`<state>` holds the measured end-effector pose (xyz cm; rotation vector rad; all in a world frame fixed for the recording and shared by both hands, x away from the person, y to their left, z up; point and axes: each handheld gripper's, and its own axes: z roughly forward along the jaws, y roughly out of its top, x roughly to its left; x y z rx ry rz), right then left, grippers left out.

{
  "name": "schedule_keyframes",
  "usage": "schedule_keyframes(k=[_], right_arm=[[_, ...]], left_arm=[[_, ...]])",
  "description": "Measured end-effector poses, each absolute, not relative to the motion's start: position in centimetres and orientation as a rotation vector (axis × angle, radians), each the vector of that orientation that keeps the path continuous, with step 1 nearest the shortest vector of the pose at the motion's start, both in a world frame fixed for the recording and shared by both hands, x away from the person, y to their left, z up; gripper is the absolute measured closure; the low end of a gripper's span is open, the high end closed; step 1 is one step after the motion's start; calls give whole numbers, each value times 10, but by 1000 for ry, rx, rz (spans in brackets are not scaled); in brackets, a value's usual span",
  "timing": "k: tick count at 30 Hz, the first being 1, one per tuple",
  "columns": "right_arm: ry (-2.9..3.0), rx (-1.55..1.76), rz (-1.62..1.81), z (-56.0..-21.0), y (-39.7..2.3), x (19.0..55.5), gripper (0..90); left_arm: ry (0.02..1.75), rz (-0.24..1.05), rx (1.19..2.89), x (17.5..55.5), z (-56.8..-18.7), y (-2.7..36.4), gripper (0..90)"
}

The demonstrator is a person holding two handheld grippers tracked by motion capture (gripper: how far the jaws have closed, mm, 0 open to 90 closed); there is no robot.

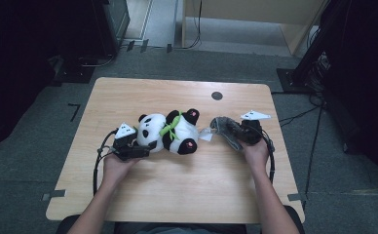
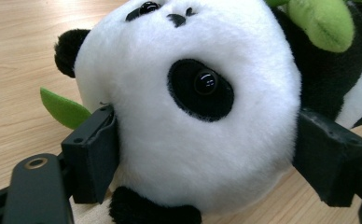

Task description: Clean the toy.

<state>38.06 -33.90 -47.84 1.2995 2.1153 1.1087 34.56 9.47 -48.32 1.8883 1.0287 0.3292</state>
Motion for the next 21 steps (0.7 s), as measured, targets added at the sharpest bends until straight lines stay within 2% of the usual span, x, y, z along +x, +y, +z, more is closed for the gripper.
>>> schedule_keyframes(k=[7,9,10,11,14,21], right_arm=[[2084,1400,1144,-493,-352,388,630],[2080,1401,1145,-493,-352,389,565],[2076,1388,1140,-491,-350,388,497],[2076,1388,1140,-491,-350,388,497],[2041,1375,1197,-483,-347,385,387],[2058,1327,1270,-471,-337,378,332]], left_arm=[[1018,322,1879,348,-485,96,125],[1008,319,1885,348,-485,96,121],[1005,319,1885,348,-485,97,109],[1005,318,1884,348,-485,97,109],[1008,311,1877,349,-485,97,106],[1010,310,1872,350,-486,97,105]])
